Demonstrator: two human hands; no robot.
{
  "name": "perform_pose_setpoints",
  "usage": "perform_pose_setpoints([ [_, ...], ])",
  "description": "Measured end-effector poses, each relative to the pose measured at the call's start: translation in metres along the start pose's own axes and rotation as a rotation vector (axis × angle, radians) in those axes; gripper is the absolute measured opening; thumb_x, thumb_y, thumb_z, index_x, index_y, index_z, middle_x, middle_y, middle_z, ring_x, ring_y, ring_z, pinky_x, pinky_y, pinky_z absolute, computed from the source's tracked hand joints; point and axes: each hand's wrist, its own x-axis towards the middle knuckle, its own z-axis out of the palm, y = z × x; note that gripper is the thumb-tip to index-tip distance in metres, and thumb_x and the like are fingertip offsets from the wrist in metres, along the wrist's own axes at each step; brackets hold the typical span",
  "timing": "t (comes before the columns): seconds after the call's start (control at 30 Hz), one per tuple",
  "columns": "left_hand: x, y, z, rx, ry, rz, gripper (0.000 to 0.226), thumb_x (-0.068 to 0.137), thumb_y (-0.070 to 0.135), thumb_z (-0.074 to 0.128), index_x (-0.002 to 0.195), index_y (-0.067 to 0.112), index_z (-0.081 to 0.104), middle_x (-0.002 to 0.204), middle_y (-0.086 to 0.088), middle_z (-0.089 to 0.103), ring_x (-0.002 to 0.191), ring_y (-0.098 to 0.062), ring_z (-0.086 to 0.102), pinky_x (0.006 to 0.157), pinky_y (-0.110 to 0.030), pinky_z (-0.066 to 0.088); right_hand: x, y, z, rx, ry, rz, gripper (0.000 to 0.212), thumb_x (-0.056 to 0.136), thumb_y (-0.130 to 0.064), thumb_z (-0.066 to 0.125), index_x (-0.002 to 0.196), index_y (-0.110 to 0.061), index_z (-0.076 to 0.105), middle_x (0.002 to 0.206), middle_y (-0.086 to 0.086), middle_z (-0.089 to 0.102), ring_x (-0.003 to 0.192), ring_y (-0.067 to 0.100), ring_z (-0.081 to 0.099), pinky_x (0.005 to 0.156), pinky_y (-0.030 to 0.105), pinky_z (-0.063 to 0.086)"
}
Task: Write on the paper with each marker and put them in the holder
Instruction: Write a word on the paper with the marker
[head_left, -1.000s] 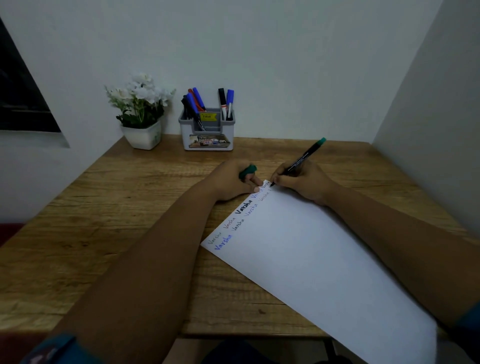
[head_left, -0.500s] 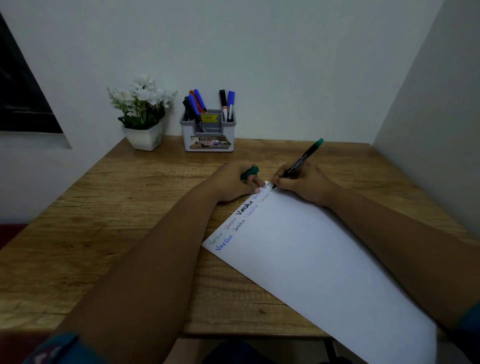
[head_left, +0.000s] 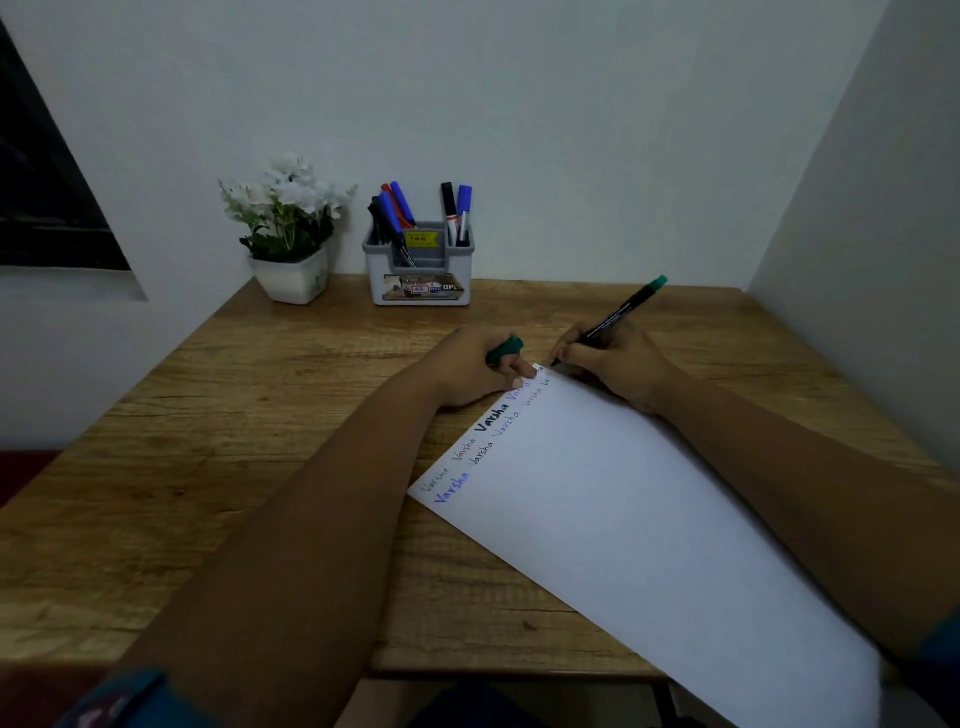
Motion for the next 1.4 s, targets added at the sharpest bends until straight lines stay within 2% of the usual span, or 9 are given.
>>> perform_pose_setpoints([
  [0.17, -0.0005, 0.0036, -0.0001, 0.012, -0.003, 0.006, 0.037, 0.084, 0.003, 0.072, 0.070, 0.028, 0.047, 0.106, 0.001, 0.073, 0.101, -0.005, 0.067, 0.089, -0.024, 0.050, -0.0008, -0.0041, -0.0017, 0.060, -0.060, 0.034, 0.012, 0.087, -0.002, 0.068, 0.090, 0.009, 0.064, 0.069, 0.005, 0.063, 0.061, 0.009, 0.057, 0.061, 0.015, 0.047],
  [0.3, 0.0002, 0.0026, 0.0005, 0.037, -0.001, 0.008, 0.036, 0.084, 0.004, 0.072, 0.070, 0.026, 0.047, 0.108, 0.002, 0.072, 0.103, -0.007, 0.066, 0.091, -0.027, 0.051, -0.0010, -0.0032, -0.0073, 0.010, -0.076, 0.051, 0.004, 0.080, 0.003, 0.069, 0.083, 0.001, 0.070, 0.079, 0.010, 0.069, 0.074, 0.012, 0.061, 0.071, 0.021, 0.050],
  [0.43, 0.0014, 0.0004, -0.0007, 0.065, -0.006, 0.014, 0.030, 0.083, 0.008, 0.073, 0.072, 0.021, 0.048, 0.109, 0.005, 0.072, 0.105, -0.007, 0.065, 0.095, -0.033, 0.051, -0.0013, -0.0024, -0.0038, -0.056, -0.052, 0.022, 0.010, 0.082, -0.001, 0.064, 0.084, -0.008, 0.071, 0.072, 0.001, 0.068, 0.067, 0.007, 0.060, 0.067, 0.016, 0.048],
  [0.63, -0.0005, 0.0034, -0.0007, 0.060, -0.003, 0.011, 0.033, 0.084, 0.007, 0.071, 0.072, 0.025, 0.046, 0.111, 0.003, 0.071, 0.106, -0.008, 0.064, 0.096, -0.033, 0.050, -0.0008, -0.0002, -0.0055, -0.138, -0.044, 0.007, 0.006, 0.081, -0.007, 0.069, 0.080, -0.009, 0.074, 0.085, 0.014, 0.072, 0.075, 0.009, 0.062, 0.075, 0.026, 0.051],
  [0.93, -0.0014, 0.0043, -0.0010, 0.049, -0.006, 0.006, 0.034, 0.085, 0.006, 0.070, 0.072, 0.026, 0.045, 0.108, 0.005, 0.071, 0.106, -0.008, 0.064, 0.097, -0.032, 0.050, 0.0001, -0.0006, -0.0043, -0.183, -0.058, -0.007, 0.012, 0.080, -0.006, 0.070, 0.075, -0.016, 0.074, 0.085, 0.005, 0.073, 0.082, 0.011, 0.064, 0.082, 0.033, 0.053],
  [1.1, -0.0013, 0.0046, -0.0008, 0.048, -0.006, -0.011, 0.033, 0.085, 0.007, 0.070, 0.072, 0.023, 0.046, 0.110, 0.004, 0.071, 0.105, -0.006, 0.063, 0.095, -0.030, 0.050, -0.0006, -0.0016, -0.0040, -0.213, -0.062, 0.000, 0.009, 0.082, -0.009, 0.070, 0.077, -0.015, 0.074, 0.087, 0.006, 0.074, 0.084, 0.017, 0.066, 0.082, 0.030, 0.052],
  [1.2, -0.0011, 0.0045, -0.0012, 0.050, -0.009, -0.006, 0.032, 0.085, 0.006, 0.071, 0.072, 0.022, 0.046, 0.110, 0.004, 0.072, 0.105, -0.006, 0.064, 0.093, -0.028, 0.050, -0.0012, -0.0021, -0.0027, 0.064, 0.006, 0.043, 0.013, 0.084, 0.000, 0.065, 0.073, -0.007, 0.068, 0.080, 0.020, 0.065, 0.068, 0.018, 0.059, 0.068, 0.028, 0.049],
  [1.27, -0.0005, 0.0049, -0.0007, 0.061, -0.008, 0.000, 0.032, 0.084, 0.005, 0.070, 0.072, 0.022, 0.046, 0.110, 0.005, 0.072, 0.103, -0.005, 0.064, 0.090, -0.025, 0.050, -0.0004, -0.0008, -0.0032, 0.233, 0.059, 0.069, 0.011, 0.087, 0.003, 0.063, 0.079, -0.004, 0.067, 0.076, 0.017, 0.063, 0.062, 0.017, 0.058, 0.064, 0.023, 0.049],
  [1.4, 0.0009, 0.0067, 0.0017, 0.089, -0.010, 0.013, 0.034, 0.085, 0.003, 0.068, 0.073, 0.028, 0.049, 0.110, 0.008, 0.072, 0.103, -0.003, 0.063, 0.091, -0.026, 0.050, 0.0014, 0.0000, -0.0053, 0.106, -0.044, 0.086, 0.005, 0.084, -0.001, 0.069, 0.085, 0.004, 0.066, 0.073, 0.009, 0.067, 0.070, 0.016, 0.060, 0.069, 0.022, 0.049],
])
